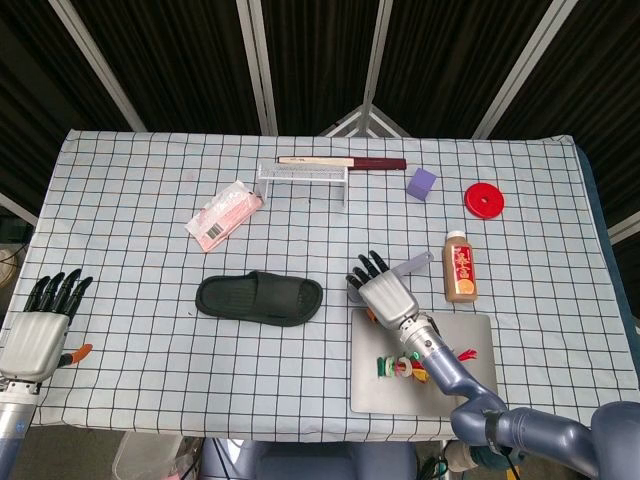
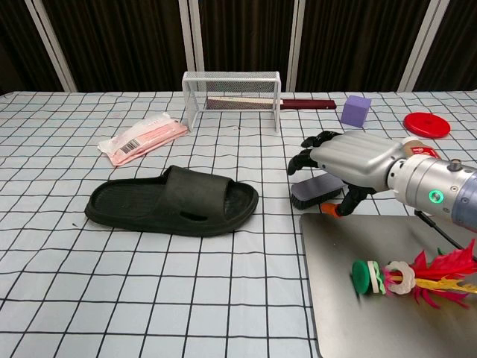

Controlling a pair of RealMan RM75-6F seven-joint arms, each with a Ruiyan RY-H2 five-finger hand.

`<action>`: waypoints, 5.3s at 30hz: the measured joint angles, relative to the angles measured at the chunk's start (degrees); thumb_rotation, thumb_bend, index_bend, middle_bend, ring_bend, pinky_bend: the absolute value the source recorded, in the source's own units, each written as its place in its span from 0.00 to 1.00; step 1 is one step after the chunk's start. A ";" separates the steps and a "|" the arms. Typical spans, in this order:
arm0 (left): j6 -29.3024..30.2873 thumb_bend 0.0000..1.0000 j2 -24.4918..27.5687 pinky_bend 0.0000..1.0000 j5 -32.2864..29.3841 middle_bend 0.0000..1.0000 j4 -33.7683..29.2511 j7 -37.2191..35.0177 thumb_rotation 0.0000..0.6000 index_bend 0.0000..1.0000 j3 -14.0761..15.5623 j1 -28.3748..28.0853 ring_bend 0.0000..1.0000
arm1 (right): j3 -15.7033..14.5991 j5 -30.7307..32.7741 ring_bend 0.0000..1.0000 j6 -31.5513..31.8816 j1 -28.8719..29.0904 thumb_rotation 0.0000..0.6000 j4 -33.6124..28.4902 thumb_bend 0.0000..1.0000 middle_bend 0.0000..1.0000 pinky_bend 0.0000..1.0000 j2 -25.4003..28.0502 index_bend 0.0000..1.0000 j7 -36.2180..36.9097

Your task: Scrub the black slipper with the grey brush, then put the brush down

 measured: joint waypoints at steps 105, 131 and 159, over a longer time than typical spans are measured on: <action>-31.45 0.63 -7.74 0.00 7.72 0.11 5.58 -6.86 1.00 0.09 0.99 -25.50 0.02 | 1.64 3.73 0.47 10.90 3.09 1.00 -10.66 0.56 0.64 0.57 3.59 0.76 -8.05; -34.70 0.63 -12.96 0.00 6.21 0.11 15.43 -8.84 1.00 0.10 5.00 -27.39 0.02 | 5.10 9.63 0.47 10.58 8.46 1.00 -6.64 0.61 0.64 0.57 -8.39 0.76 -7.93; -35.39 0.63 -15.91 0.00 7.06 0.11 17.79 -11.12 1.00 0.10 7.40 -29.32 0.02 | 2.94 6.18 0.47 13.71 13.30 1.00 3.79 0.62 0.64 0.57 -20.34 0.76 -14.76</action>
